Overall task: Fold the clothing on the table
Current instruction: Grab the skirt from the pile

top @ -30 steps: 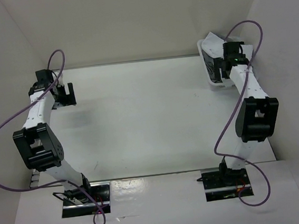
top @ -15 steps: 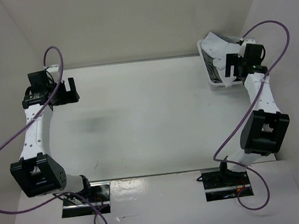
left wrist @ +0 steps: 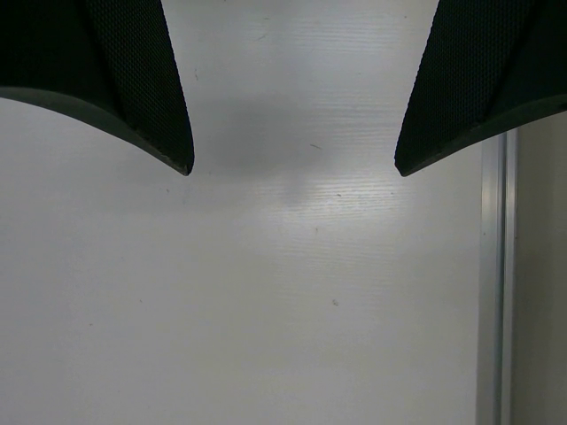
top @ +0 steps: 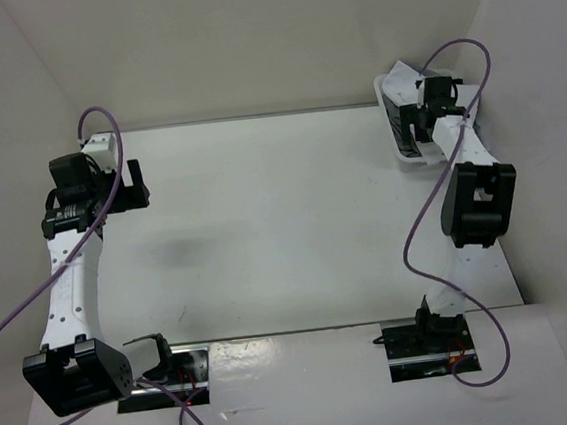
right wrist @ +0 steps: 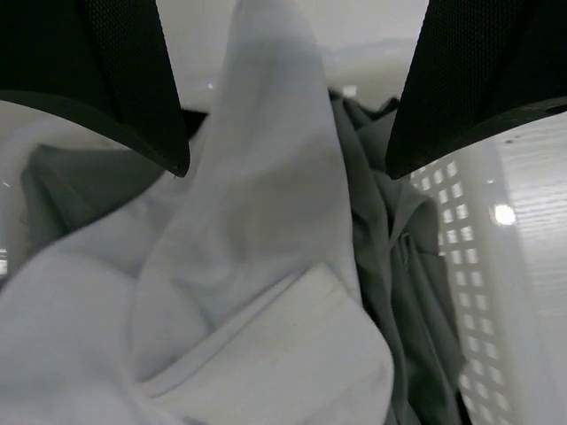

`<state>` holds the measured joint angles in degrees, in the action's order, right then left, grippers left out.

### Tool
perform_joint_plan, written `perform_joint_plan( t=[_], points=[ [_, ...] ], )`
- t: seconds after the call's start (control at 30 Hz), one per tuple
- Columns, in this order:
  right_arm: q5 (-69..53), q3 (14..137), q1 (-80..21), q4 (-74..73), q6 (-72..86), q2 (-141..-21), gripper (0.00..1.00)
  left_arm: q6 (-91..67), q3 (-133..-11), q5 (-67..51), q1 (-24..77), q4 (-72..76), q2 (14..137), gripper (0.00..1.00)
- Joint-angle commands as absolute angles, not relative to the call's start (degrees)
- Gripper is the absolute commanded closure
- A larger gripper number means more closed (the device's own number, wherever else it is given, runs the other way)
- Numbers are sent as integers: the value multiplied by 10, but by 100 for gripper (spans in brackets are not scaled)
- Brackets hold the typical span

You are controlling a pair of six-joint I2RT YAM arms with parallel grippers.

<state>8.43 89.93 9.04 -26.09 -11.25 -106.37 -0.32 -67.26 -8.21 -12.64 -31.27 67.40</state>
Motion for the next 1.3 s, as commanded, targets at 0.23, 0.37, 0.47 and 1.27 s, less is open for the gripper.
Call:
perform_joint_plan(
  t=[0.23,0.37,0.47,1.27],
  points=[
    [111,1111,99,-292,-107,-1226,8,-14,-670,-100,-123,-297,661,0],
    [92,1166,111,-322,-90,-1239,6,-9,-664,-95,-123,-297,661,0],
    [49,1210,126,-348,-83,-1231,5,-9,-664,-100,-123,-297,667,0],
    [30,1277,139,-376,-87,-1324,87,-4,-659,-100,-123,-302,679,0]
  ],
)
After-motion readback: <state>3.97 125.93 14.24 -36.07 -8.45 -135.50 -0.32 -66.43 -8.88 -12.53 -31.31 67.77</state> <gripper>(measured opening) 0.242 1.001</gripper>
